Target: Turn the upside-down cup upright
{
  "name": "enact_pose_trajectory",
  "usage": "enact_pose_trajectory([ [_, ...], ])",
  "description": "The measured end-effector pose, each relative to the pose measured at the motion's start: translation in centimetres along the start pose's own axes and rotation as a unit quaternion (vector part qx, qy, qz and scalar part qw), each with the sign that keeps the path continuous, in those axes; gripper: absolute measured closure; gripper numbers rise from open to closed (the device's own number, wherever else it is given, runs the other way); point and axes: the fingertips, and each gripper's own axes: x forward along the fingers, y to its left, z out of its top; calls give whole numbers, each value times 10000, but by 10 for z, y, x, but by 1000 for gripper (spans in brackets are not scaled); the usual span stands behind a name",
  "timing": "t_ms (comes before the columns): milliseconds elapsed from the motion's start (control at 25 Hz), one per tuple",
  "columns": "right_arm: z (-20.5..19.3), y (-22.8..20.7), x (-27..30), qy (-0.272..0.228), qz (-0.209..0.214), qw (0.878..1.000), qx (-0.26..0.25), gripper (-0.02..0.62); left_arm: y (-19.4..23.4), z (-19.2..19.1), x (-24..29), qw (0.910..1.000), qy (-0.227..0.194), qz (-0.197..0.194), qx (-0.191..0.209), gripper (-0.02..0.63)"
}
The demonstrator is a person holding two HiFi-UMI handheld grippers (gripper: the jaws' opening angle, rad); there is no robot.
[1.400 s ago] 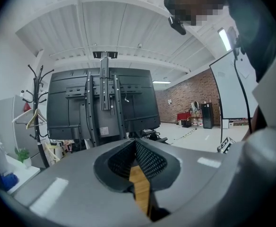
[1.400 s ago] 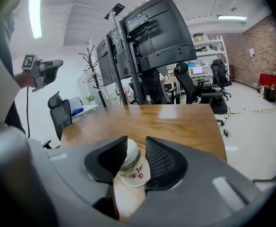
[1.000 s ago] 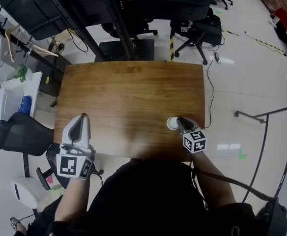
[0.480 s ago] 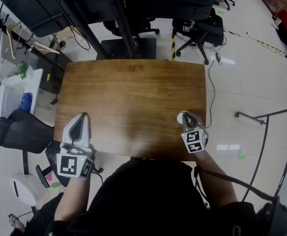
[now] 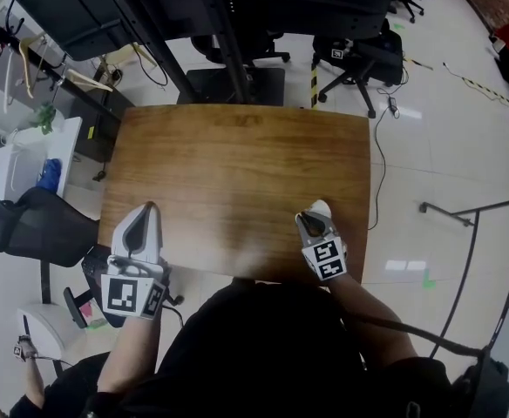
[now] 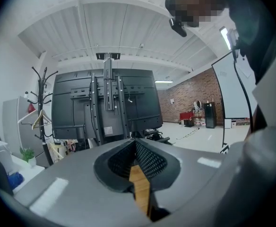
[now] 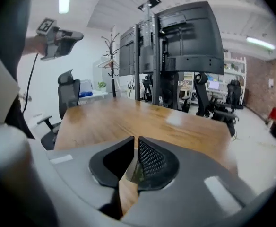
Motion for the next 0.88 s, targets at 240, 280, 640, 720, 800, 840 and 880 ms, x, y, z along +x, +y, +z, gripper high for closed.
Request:
enact_pose_trajectory([
  [240, -16, 3, 21, 31, 124, 9982, 589, 591, -1, 10, -1, 9999, -134, -29, -23, 606],
  [280, -16, 4, 22, 31, 149, 9981, 603, 591, 1, 9, -2, 9999, -132, -21, 7, 606],
  [640, 0, -17, -2, -21, -88, 9989, 451, 509, 4, 4, 0, 10000, -60, 15, 11, 606],
  [720, -1, -31, -15, 68, -389, 9988, 287, 464, 4, 4, 2, 10000, -67, 16, -17, 606],
  [800, -5, -47, -22, 157, -642, 9971, 367, 432, 4, 0, 4, 10000, -20, 14, -17, 606],
  [840, -8, -55, -23, 187, -698, 9962, 488, 412, 2, -1, 6, 10000, -42, -38, -21, 606],
  [880, -11, -60, -22, 219, -691, 9954, 625, 385, -1, 0, 8, 9999, -88, -108, -36, 606],
])
